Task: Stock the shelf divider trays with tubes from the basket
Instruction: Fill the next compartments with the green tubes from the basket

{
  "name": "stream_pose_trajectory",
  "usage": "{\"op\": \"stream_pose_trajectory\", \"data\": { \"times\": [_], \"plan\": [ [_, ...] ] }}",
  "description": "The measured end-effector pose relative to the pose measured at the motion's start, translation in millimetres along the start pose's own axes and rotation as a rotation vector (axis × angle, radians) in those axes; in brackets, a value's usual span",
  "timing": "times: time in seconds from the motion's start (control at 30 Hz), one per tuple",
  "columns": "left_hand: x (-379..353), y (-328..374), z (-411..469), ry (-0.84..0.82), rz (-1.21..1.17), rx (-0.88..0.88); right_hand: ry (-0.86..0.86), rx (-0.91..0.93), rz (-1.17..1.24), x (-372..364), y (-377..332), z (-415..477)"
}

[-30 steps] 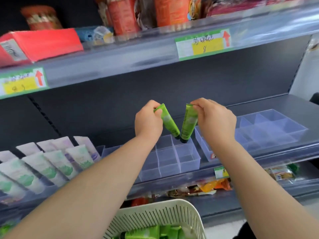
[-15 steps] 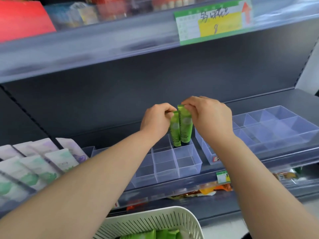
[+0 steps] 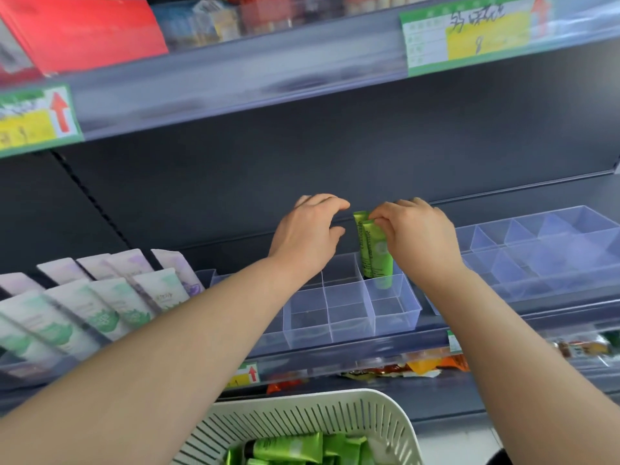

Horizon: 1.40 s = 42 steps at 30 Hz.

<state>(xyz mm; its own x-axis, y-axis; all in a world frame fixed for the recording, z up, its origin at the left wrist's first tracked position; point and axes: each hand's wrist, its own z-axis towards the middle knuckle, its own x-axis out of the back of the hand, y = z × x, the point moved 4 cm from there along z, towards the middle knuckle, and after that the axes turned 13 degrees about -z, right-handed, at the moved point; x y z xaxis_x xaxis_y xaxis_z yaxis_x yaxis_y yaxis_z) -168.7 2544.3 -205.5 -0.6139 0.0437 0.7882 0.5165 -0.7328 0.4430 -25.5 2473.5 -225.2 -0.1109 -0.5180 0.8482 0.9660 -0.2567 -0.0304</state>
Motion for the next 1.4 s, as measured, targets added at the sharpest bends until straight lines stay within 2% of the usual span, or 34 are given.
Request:
{"op": "stream_pose_trajectory", "data": {
  "times": [0.2,0.37,0.7,0.9,1.2,1.4],
  "plan": [
    [5.9,4.1,-12.8,-0.007,0.024,-0.003,0.084,0.002,0.050,11.9,-1.8,-2.3],
    [13.1,7.8,-29.0,-0.014,0.056,-0.026,0.138,0.084,0.029,23.9,-19.1,-17.9],
    [23.4,-5.7,-114.2,-0.018,0.059,0.040,0.116,0.250,0.020,20.5,-64.1,-98.3],
    [9.2,-39.5,-202.7,-0.069,0.022,0.148,-0.144,0.363,0.025,-15.3,-102.1,-173.9],
    [-31.7,-95.4,-333.5,-0.341,-0.025,0.416,-0.699,0.514,-0.011,-89.3,-150.4,-265.7],
    [-47.1,-108.0,-366.2,-0.344,-0.068,0.473,-0.856,0.555,-0.067,-109.6,-161.7,-291.5]
  ]
}}
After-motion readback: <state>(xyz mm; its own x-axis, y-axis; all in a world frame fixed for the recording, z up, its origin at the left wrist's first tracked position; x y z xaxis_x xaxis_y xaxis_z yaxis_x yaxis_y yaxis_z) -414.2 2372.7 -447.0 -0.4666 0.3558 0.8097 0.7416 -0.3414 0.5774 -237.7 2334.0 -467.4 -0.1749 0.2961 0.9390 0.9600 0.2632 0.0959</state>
